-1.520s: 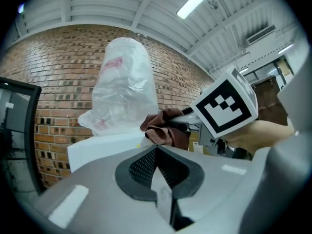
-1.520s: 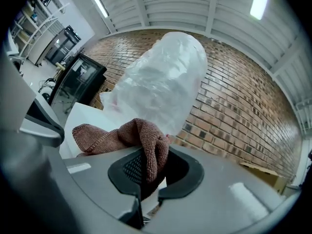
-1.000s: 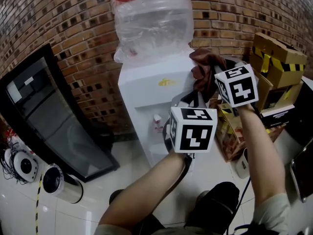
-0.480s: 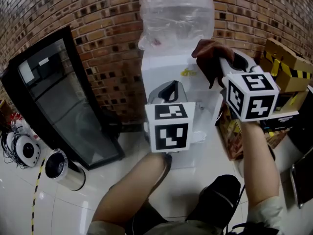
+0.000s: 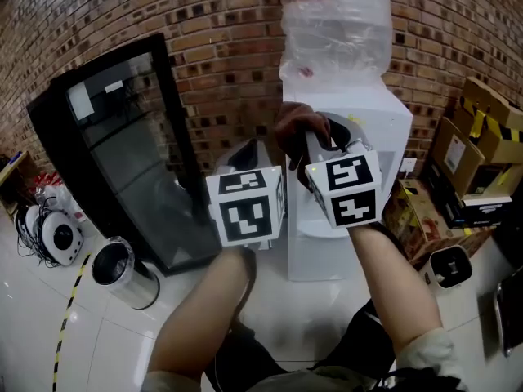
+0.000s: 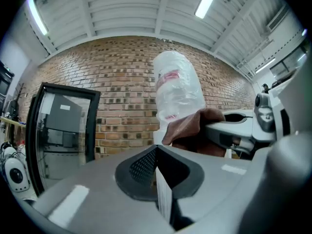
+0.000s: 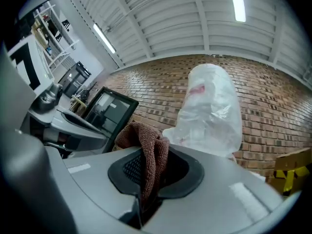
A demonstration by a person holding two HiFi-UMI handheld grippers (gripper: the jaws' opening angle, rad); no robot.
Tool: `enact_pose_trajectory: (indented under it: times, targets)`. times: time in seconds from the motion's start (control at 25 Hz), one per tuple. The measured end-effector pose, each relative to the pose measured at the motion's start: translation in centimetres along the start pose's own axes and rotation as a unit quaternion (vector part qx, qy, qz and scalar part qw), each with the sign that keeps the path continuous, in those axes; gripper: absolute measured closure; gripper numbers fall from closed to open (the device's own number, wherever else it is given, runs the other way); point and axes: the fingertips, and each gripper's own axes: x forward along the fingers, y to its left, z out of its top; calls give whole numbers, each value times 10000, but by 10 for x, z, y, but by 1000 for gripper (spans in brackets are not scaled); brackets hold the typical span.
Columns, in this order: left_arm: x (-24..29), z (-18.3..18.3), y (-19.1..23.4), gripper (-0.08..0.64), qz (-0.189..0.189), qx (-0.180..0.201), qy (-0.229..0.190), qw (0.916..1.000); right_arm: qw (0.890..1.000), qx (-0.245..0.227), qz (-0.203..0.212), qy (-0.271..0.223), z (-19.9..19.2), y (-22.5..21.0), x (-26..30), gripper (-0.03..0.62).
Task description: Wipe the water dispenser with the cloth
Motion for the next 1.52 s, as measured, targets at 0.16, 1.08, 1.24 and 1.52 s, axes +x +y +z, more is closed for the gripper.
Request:
enact_pose_trajectory:
  times: [0.16,1.08,1.24,1.52]
  targets:
    - [3,-25,8,560,84,-99,157,9998,9998,-10,51,173,-27,14,17,537]
    - [37,-20,-178,560,-1324,131,40,9911,9867,220,-1574,347,-77,-170,-43,537]
    - [40,-19,-227,560,-1686,186,76,9855,9824,174,-1776,560,-96,-204,-60,537]
    - [44,-30,-273,560,-1988,205,187,9796,9767,212,-1966,836,-124,-235,-75,538]
